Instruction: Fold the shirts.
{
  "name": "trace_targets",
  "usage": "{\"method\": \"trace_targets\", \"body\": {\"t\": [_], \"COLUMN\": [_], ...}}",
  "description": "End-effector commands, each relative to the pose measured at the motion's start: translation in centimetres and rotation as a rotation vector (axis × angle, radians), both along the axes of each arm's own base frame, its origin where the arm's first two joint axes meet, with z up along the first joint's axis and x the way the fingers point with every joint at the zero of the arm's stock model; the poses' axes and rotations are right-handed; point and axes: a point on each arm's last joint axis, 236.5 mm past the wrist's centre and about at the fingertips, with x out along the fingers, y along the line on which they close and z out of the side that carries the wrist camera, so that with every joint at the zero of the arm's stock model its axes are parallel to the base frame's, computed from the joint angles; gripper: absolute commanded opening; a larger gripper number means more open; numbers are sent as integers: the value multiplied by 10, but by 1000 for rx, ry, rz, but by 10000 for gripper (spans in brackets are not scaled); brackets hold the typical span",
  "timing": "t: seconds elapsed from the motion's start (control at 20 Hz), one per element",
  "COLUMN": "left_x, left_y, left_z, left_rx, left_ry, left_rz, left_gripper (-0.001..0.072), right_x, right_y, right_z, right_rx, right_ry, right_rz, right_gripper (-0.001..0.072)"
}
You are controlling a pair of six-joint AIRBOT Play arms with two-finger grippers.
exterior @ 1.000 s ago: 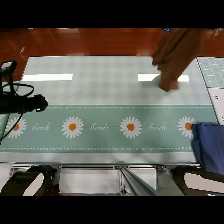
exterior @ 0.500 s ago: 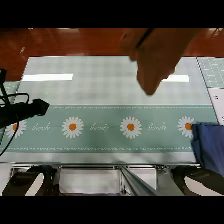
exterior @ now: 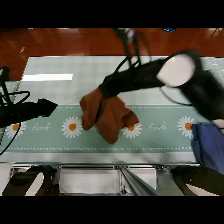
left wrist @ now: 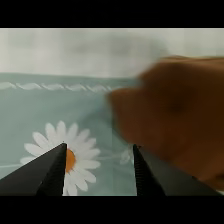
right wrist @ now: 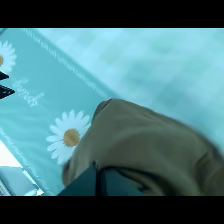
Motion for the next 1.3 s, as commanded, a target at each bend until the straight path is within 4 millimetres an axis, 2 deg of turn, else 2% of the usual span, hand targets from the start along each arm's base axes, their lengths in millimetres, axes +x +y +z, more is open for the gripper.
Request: {"method": "trace_targets", "body": {"t": [0.0, 0.05, 0.1, 0.15, 0.25, 0.35, 0.4, 0.45, 0.5, 0.55, 0.6, 0.65, 0.75, 0.85, 0.95, 1.1, 1.25], "left_x": [-13, -16, -19, -21, -18, -11, -12, -18, -27, -41, -53, -67, -88, -95, -88, -76, -62], "left_y": [-24, -27, -30, -32, -23, 2, 12, 18, 16, 4, -10, -26, -46, -58, -74, -104, -113], "left_z": [-11, -22, -34, -46, -60, -64, -66, -71, -79, -89, -100, -112, -137, -153, -164, -181, -200], "left_rx": [-60, -63, -66, -66, -25, 27, 37, 22, -16, -73, -137, -195, -251, -250, -249, -292, -286], "left_ry": [64, 100, 138, 176, 201, 219, 236, 276, 335, 400, 456, 507, 586, 627, 630, 634, 652], "left_rz": [-108, -119, -129, -138, -157, -108, -83, -60, -43, -58, -72, -94, -119, -127, -113, -82, -39], "left_gripper": [505, 506, 506, 505, 505, 505, 505, 505, 505, 505, 506, 506, 505, 505, 506, 506, 505], "right_x": [-23, -25, -24, -20, 5, 52, 73, 85, 89, 84, 70, 52, 11, -22, -48, -68, -74], "right_y": [43, 52, 59, 59, 31, -27, -66, -105, -148, -185, -218, -241, -263, -268, -263, -256, -252], "right_z": [-94, -108, -118, -123, -114, -76, -55, -43, -42, -52, -70, -91, -127, -150, -165, -180, -185], "right_rx": [29, 44, 66, 78, 83, 151, 178, 175, 143, 101, 63, 44, 27, 17, 32, 56, 65], "right_ry": [205, 255, 308, 337, 358, 325, 284, 249, 235, 245, 281, 324, 394, 430, 461, 513, 544], "right_rz": [-34, -45, -65, -85, -133, -265, -341, -410, -494, -571, -646, -701, -758, -775, -775, -773, -769], "right_gripper": [23, 26, 166, 406, 407, 406, 406, 406, 406, 406, 406, 406, 406, 406, 406, 406, 406]}}
